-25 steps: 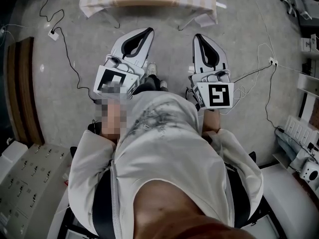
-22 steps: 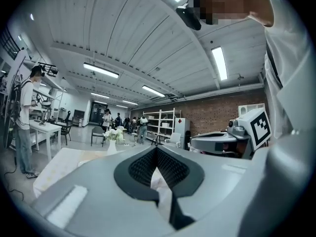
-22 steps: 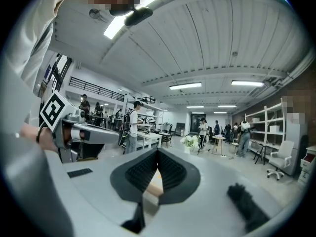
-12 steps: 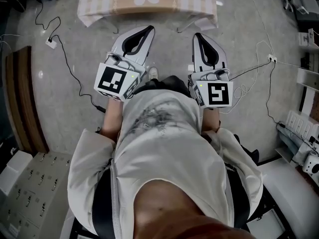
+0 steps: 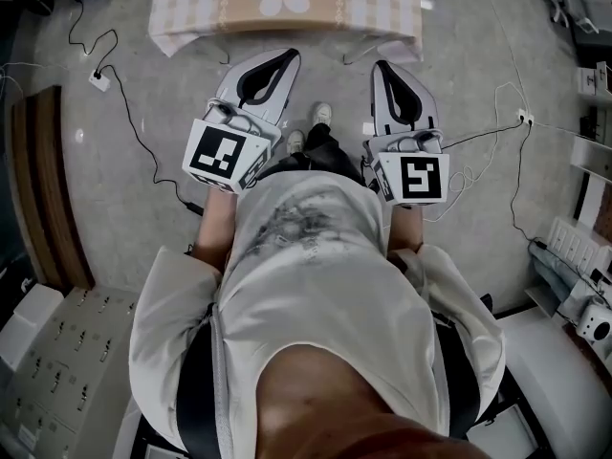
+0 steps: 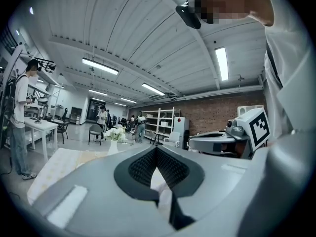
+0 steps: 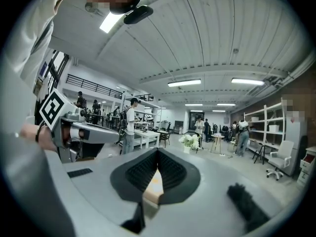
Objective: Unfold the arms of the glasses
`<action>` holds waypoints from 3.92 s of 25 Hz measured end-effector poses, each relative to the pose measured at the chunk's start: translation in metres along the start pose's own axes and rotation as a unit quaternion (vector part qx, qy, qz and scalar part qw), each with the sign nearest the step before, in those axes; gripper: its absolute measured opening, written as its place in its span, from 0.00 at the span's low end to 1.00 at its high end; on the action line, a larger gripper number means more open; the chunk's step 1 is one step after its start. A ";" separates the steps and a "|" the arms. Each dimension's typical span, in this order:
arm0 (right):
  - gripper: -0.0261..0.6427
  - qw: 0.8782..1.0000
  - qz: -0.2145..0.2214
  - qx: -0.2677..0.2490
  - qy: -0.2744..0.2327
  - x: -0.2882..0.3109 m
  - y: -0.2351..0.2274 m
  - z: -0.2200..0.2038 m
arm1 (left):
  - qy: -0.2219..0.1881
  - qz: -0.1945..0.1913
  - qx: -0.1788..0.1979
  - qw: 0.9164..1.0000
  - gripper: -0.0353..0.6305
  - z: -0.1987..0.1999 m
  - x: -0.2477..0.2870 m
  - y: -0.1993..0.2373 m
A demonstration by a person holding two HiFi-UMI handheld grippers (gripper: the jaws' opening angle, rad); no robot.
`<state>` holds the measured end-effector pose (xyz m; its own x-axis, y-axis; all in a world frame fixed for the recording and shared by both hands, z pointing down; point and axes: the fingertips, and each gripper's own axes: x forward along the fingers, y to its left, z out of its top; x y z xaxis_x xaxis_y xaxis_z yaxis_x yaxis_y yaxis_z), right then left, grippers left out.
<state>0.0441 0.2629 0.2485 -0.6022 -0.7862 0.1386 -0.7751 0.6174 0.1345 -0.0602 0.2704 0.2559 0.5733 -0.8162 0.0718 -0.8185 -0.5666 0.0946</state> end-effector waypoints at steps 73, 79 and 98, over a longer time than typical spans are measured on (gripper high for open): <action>0.06 0.992 -0.030 0.033 0.115 0.238 -0.151 -0.086 | 0.088 -0.127 -0.003 0.988 0.07 -0.058 0.241 0.168; 0.07 0.989 -0.051 0.028 0.138 0.247 -0.150 -0.092 | 0.103 -0.156 0.003 0.982 0.07 -0.070 0.249 0.175; 0.07 0.981 -0.052 0.001 0.185 0.271 -0.163 -0.131 | 0.151 -0.190 0.023 0.970 0.07 -0.116 0.279 0.188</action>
<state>0.0319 -0.0474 0.3923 -0.4091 -0.7819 0.4705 -0.8297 0.5333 0.1648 -0.0499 -0.0509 0.4084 0.8125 -0.4819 0.3280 -0.5434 -0.8299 0.1267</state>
